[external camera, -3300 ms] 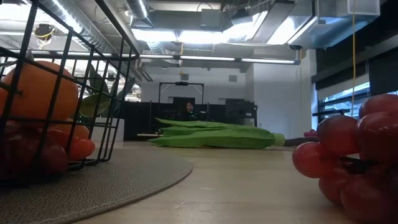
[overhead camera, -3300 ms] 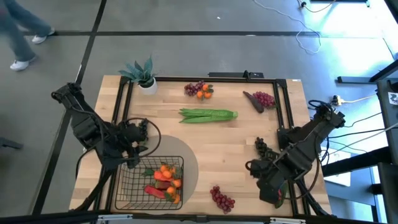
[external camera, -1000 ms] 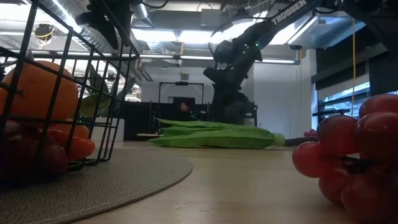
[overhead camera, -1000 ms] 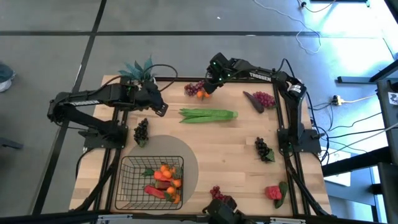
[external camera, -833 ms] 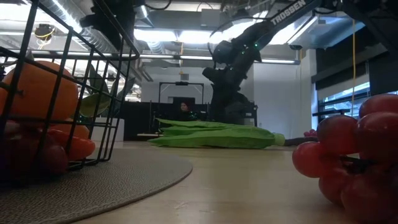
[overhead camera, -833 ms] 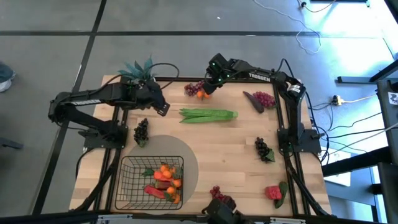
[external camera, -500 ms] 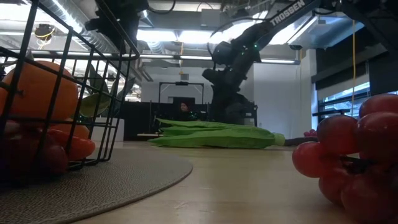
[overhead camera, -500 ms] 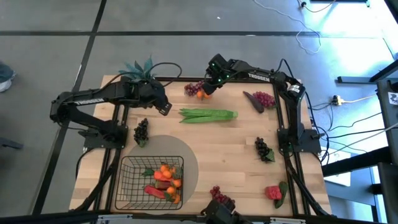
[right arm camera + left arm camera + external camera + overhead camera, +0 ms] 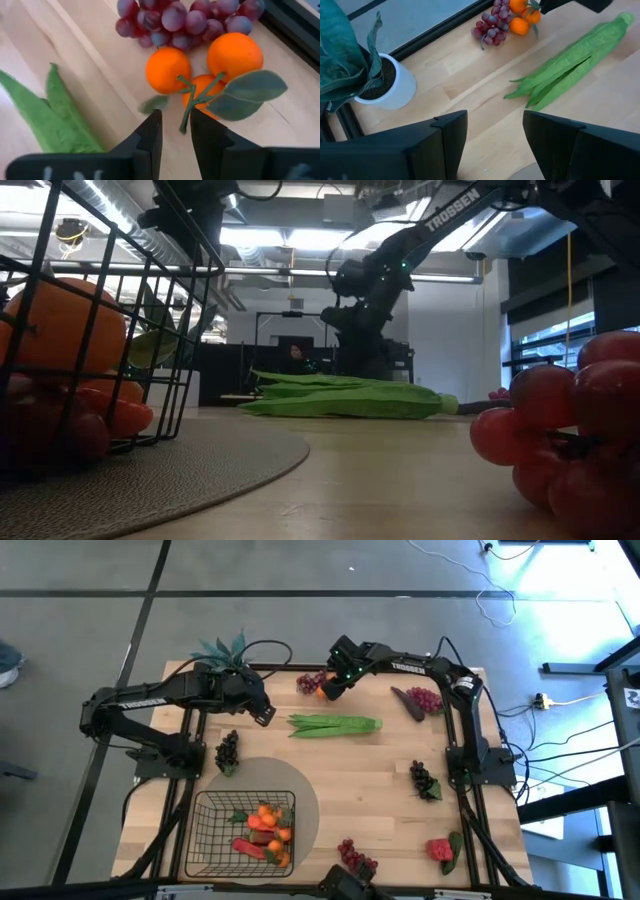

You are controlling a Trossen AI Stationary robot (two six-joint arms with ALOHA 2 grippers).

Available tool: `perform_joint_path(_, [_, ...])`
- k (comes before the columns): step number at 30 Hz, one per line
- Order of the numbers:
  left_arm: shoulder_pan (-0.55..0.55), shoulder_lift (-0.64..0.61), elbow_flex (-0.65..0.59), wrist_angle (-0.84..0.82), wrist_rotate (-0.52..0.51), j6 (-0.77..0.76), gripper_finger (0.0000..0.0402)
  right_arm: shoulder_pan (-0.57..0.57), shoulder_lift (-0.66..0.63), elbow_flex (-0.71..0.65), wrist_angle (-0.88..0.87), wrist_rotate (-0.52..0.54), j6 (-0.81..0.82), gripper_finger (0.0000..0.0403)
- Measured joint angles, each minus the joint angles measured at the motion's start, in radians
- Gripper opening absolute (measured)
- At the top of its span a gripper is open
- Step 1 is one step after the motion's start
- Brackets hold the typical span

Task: Build produce basket
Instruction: Put the bunch of tangerines into the wire basket

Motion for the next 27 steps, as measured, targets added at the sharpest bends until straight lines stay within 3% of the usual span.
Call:
perform_joint_path(13, [0.0, 0.0, 0.0, 0.0, 0.008, 0.021, 0.0181, 0.002, 0.009, 0.0, 0.03, 0.051, -0.03, 0.0086])
perform_joint_path(20, [0.0, 0.0, 0.0, 0.0, 0.008, 0.022, 0.0181, 0.003, 0.009, 0.0, 0.03, 0.069, -0.039, 0.0013])
perform_joint_path(27, [0.0, 0.0, 0.0, 0.001, 0.008, 0.022, 0.0181, 0.003, 0.006, 0.0, 0.006, 0.102, -0.064, 0.0003])
